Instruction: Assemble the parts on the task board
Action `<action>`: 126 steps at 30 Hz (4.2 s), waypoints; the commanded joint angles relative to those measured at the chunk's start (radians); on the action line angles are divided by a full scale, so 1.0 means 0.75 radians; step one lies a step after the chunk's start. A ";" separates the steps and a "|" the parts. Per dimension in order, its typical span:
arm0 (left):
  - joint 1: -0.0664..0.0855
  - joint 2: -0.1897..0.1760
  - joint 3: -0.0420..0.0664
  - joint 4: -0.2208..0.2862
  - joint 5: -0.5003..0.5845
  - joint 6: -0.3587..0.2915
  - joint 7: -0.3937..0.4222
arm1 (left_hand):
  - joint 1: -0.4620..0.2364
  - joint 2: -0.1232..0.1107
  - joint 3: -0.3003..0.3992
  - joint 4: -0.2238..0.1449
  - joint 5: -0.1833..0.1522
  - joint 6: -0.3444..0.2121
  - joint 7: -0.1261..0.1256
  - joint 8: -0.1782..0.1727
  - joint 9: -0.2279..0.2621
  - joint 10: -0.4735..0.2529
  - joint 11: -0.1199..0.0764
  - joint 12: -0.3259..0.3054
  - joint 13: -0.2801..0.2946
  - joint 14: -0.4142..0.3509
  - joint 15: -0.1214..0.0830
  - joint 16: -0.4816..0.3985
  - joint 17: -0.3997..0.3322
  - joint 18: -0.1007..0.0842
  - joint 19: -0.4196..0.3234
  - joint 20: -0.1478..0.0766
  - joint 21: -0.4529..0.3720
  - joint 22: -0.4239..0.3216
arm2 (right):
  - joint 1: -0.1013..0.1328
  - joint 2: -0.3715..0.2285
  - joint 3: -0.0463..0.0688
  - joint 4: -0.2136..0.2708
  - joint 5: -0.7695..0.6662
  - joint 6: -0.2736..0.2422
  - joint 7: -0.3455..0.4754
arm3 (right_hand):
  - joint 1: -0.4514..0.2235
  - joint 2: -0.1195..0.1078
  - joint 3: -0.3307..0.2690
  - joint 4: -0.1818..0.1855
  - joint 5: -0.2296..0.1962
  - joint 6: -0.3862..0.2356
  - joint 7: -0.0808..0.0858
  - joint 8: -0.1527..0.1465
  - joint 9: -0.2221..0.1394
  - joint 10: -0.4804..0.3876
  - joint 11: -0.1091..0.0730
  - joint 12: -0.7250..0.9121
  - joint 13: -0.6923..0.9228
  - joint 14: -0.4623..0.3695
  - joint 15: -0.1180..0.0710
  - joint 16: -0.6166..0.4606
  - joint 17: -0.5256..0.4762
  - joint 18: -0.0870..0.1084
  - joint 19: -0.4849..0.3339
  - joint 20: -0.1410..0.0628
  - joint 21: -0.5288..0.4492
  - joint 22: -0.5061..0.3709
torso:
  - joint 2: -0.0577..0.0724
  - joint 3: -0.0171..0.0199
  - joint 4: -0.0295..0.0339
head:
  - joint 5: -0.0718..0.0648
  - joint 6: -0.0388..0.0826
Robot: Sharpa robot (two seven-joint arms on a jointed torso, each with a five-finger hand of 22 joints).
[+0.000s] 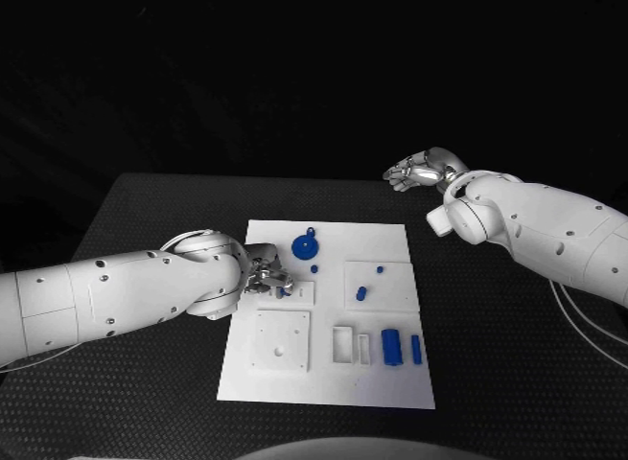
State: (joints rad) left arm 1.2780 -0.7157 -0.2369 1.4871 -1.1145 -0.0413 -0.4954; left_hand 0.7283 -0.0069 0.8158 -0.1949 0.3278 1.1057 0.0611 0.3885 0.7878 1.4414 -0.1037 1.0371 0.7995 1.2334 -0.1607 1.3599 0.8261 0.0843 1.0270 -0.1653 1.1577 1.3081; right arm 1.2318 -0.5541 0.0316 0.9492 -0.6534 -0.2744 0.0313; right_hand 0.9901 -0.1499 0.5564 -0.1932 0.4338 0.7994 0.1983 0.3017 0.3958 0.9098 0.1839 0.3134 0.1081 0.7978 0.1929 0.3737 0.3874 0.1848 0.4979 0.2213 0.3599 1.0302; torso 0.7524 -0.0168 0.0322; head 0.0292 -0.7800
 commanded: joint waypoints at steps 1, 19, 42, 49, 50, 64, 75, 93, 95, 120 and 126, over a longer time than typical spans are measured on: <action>-0.005 0.005 -0.004 0.003 0.011 0.058 -0.004 | 0.004 0.040 0.094 -0.099 -0.012 0.225 -0.116 0.012 -0.003 -0.038 -0.039 0.007 -0.001 0.028 -0.035 0.006 -0.002 0.011 -0.006 -0.134 0.006 0.018 | 0.000 0.001 0.000 0.001 -0.002 0.018 0.004 | -0.004 0.010 0.000 -0.011 0.006 0.003 0.010 0.005 -0.002 0.007 0.000 -0.005 -0.003 -0.011 0.002 -0.002 -0.002 -0.017 -0.008 0.001 -0.006 0.002 | 0.000 -0.0004 0.0010 | 0.000 -0.002; -0.005 0.012 -0.004 -0.004 0.043 0.053 0.001 | -0.064 0.076 0.098 -0.047 -0.113 0.224 -0.116 0.036 -0.019 -0.042 -0.036 0.025 -0.012 0.024 -0.033 0.013 -0.009 0.014 -0.013 -0.135 0.010 0.017 | 0.000 0.003 0.000 0.001 -0.002 0.026 0.003 | 0.000 0.012 0.004 -0.017 0.047 0.004 0.009 0.006 -0.007 0.008 0.001 -0.005 -0.017 -0.018 0.006 0.001 -0.012 -0.017 -0.017 0.003 -0.009 0.014 | -0.001 -0.0014 0.0012 | 0.001 0.000; -0.004 0.021 -0.004 -0.013 0.052 0.023 0.006 | -0.083 0.109 0.118 -0.065 -0.077 0.231 -0.120 0.053 -0.023 -0.041 -0.041 0.041 -0.011 0.028 -0.030 0.022 -0.009 0.016 -0.016 -0.135 0.018 0.019 | 0.000 0.004 0.000 0.001 -0.004 0.035 -0.002 | 0.001 0.011 0.003 -0.021 0.068 0.003 0.009 0.005 -0.010 0.005 0.003 -0.007 -0.028 -0.028 0.009 0.001 -0.020 -0.019 -0.026 0.005 -0.012 0.023 | -0.001 -0.0006 0.0010 | 0.001 -0.002; -0.001 0.028 -0.004 -0.026 0.113 0.028 0.003 | -0.092 0.122 0.119 -0.071 -0.075 0.234 -0.122 0.059 -0.023 -0.042 -0.043 0.047 -0.010 0.031 -0.028 0.024 -0.009 0.016 -0.016 -0.135 0.021 0.019 | 0.000 0.004 0.000 0.001 -0.005 0.035 -0.002 | 0.001 0.011 0.003 -0.022 0.075 0.003 0.009 0.005 -0.011 0.005 0.003 -0.007 -0.030 -0.031 0.010 0.001 -0.022 -0.020 -0.029 0.005 -0.013 0.026 | -0.001 -0.0005 0.0012 | -0.001 -0.004; 0.000 0.028 -0.004 -0.027 0.122 0.028 0.002 | -0.093 0.122 0.119 -0.071 -0.075 0.234 -0.122 0.059 -0.023 -0.042 -0.043 0.047 -0.010 0.031 -0.028 0.024 -0.010 0.016 -0.016 -0.135 0.021 0.019 | 0.000 0.004 0.000 0.001 -0.005 0.035 -0.002 | 0.001 0.012 0.003 -0.022 0.076 0.003 0.009 0.005 -0.011 0.005 0.003 -0.006 -0.031 -0.031 0.010 0.001 -0.022 -0.020 -0.029 0.005 -0.013 0.026 | -0.001 -0.0005 0.0011 | 0.000 -0.003; 0.004 0.029 -0.004 -0.030 0.124 0.053 -0.008 | -0.094 0.125 0.125 -0.084 -0.070 0.233 -0.124 0.064 -0.024 -0.043 -0.046 0.053 -0.009 0.033 -0.027 0.025 -0.011 0.017 -0.016 -0.135 0.023 0.019 | 0.000 0.002 0.000 0.002 -0.005 0.036 -0.003 | 0.001 0.011 0.003 -0.023 0.085 0.004 0.009 0.006 -0.012 0.005 0.003 -0.006 -0.034 -0.034 0.011 0.002 -0.025 -0.020 -0.032 0.006 -0.014 0.030 | -0.001 -0.0009 0.0016 | -0.001 -0.005; 0.004 0.026 -0.004 -0.032 0.081 0.067 -0.016 | -0.082 0.112 0.133 -0.084 -0.068 0.232 -0.126 0.068 -0.026 -0.045 -0.047 0.056 -0.010 0.034 -0.026 0.024 -0.013 0.019 -0.014 -0.136 0.024 0.018 | 0.000 0.001 0.000 0.002 -0.005 0.037 -0.003 | 0.001 0.011 0.003 -0.023 0.088 0.004 0.009 0.006 -0.013 0.005 0.003 -0.006 -0.035 -0.035 0.012 0.003 -0.025 -0.020 -0.032 0.006 -0.014 0.031 | -0.001 -0.0018 0.0015 | -0.001 -0.006; 0.005 0.013 -0.004 -0.031 0.079 0.091 -0.025 | -0.050 0.089 0.141 -0.079 -0.059 0.229 -0.126 0.074 -0.029 -0.047 -0.048 0.060 -0.013 0.034 -0.023 0.024 -0.016 0.021 -0.014 -0.135 0.025 0.016 | 0.000 0.001 0.000 0.005 -0.006 0.037 -0.004 | 0.000 0.011 0.002 -0.024 0.090 0.003 0.009 0.005 -0.013 0.005 0.004 -0.006 -0.036 -0.036 0.012 0.003 -0.027 -0.021 -0.033 0.007 -0.015 0.033 | -0.001 -0.0017 0.0014 | -0.001 -0.008; 0.005 0.014 -0.004 -0.031 0.092 0.101 -0.026 | -0.050 0.089 0.141 -0.079 -0.059 0.229 -0.126 0.074 -0.029 -0.047 -0.048 0.060 -0.013 0.034 -0.022 0.024 -0.016 0.021 -0.014 -0.134 0.025 0.016 | 0.000 0.001 0.000 0.005 -0.006 0.037 -0.004 | 0.000 0.011 0.002 -0.024 0.090 0.003 0.009 0.005 -0.013 0.005 0.004 -0.006 -0.036 -0.036 0.012 0.003 -0.027 -0.021 -0.034 0.007 -0.015 0.033 | -0.001 -0.0016 0.0014 | -0.001 -0.008; 0.014 0.082 -0.004 -0.089 0.139 0.152 -0.024 | -0.078 0.108 0.092 -0.038 -0.126 0.224 -0.122 0.086 -0.038 -0.048 -0.042 0.066 -0.022 0.032 -0.018 0.020 -0.022 0.018 -0.020 -0.127 0.024 0.013 | 0.000 0.005 0.000 0.005 -0.006 0.040 -0.005 | 0.000 0.011 0.001 -0.024 0.091 0.003 0.009 0.005 -0.014 0.005 0.004 -0.005 -0.039 -0.038 0.013 0.004 -0.029 -0.021 -0.035 0.007 -0.015 0.036 | 0.000 -0.0003 -0.0007 | 0.000 -0.006; 0.015 0.087 -0.004 -0.088 0.126 0.159 -0.024 | -0.075 0.110 0.094 -0.042 -0.119 0.222 -0.122 0.086 -0.039 -0.049 -0.042 0.067 -0.023 0.031 -0.018 0.020 -0.023 0.019 -0.021 -0.128 0.024 0.014 | 0.000 0.005 0.000 0.005 -0.006 0.040 -0.005 | 0.000 0.011 0.001 -0.024 0.091 0.003 0.009 0.005 -0.015 0.005 0.004 -0.005 -0.039 -0.038 0.013 0.004 -0.029 -0.021 -0.036 0.007 -0.016 0.036 | -0.001 -0.0008 0.0000 | -0.002 -0.008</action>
State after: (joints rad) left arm 1.2946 -0.6602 -0.2372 1.4142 -1.0270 0.0498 -0.5264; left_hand 0.6620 0.0594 0.8444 -0.2105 0.2312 1.1132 0.0678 0.4562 0.7596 1.4415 -0.1038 1.0812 0.7836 1.2479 -0.1561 1.3753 0.8108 0.0855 1.0185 -0.1636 1.1732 1.3076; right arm 1.2317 -0.5512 0.0314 0.9513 -0.6540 -0.2578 0.0229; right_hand 0.9901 -0.1499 0.5591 -0.2070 0.4958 0.7995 0.1982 0.3017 0.3858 0.9098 0.1840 0.3134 0.0799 0.7759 0.2043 0.3737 0.3669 0.1848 0.4765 0.2283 0.3520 1.0563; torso 0.7525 -0.0168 0.0316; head 0.0285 -0.7856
